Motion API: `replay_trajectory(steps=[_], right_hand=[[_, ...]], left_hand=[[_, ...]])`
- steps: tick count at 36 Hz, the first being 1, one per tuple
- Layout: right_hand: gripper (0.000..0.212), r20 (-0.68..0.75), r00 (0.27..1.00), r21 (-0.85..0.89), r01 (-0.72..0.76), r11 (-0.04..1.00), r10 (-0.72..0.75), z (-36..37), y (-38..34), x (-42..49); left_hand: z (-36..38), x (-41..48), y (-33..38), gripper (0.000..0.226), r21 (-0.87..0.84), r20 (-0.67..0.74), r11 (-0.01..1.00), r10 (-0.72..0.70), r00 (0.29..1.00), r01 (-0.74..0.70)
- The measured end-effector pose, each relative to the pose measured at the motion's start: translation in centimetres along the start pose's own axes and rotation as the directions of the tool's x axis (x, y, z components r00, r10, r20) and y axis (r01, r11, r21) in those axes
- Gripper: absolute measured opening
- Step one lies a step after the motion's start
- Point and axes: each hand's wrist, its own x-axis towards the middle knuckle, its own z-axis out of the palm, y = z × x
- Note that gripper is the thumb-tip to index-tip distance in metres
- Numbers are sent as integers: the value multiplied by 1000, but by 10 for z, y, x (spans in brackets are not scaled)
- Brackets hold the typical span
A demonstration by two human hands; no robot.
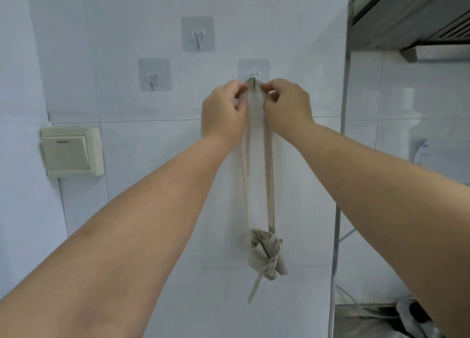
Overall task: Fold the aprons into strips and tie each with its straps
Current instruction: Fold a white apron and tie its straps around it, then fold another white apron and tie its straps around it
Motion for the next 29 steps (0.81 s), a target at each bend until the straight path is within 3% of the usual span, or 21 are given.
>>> replay_trajectory(steps=[2, 5, 9, 14, 17, 21, 29], right_hand=[[37, -63, 997, -24, 31, 999, -32, -2, -1, 6], [35, -54, 998, -39, 18, 999, -20, -2, -2, 15], [25, 42, 997, -11, -60, 998, 60, 1, 1, 9], [26, 168, 983, 80, -88, 993, 74, 0, 10, -16], [28, 188, 979, 130, -109, 985, 84, -9, 11, -29], [25, 174, 977, 115, -145, 983, 124, -26, 14, -47], [19, 241, 940, 17, -254, 967, 243, -49, 39, -102]], left_hand=[[-1, 8, -2, 27, 36, -59, 999, 9, 998, -7], [-1, 19, -2, 32, 78, -27, 997, -15, 1000, 17], [0, 23, 4, 24, 90, 85, 982, -175, 981, 167], [-5, 0, 7, 28, 120, 194, 985, -144, 970, 122], [-13, -17, 10, 34, 88, 228, 994, -79, 970, 60], [-25, -37, 16, 34, 60, 195, 993, -113, 974, 104], [-9, -96, 38, 26, -97, 349, 972, -166, 922, 212]])
